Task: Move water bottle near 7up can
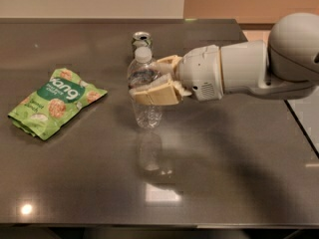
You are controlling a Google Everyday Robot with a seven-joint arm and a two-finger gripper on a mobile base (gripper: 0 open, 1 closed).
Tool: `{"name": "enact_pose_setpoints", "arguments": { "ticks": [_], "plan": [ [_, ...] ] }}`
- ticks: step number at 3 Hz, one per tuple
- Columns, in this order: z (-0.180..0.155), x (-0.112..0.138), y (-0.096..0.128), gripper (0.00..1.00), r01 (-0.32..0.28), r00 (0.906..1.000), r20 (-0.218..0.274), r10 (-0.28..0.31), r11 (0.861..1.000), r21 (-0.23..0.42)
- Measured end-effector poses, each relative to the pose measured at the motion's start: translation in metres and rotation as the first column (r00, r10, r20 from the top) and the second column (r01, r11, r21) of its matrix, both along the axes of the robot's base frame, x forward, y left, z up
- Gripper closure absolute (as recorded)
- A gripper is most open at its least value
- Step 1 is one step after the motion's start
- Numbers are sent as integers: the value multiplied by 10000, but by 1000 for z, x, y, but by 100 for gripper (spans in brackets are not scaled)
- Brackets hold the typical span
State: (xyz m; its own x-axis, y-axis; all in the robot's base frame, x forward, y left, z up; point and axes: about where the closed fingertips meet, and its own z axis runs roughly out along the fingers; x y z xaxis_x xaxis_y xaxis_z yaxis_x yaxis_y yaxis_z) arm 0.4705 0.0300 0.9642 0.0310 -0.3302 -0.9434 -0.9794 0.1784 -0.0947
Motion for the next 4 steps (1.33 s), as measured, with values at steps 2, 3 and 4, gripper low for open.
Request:
{"name": "enact_pose_setpoints", "arguments": {
  "ticks": [2,3,4],
  "plan": [
    [22,36,-20,100,447,9961,774,-425,9986,-268],
    [24,49,-23,100,799,9956,493,-798,9968,0],
    [28,78,-24,100,1224,9919,256,-1244,9902,675]
  ]
}}
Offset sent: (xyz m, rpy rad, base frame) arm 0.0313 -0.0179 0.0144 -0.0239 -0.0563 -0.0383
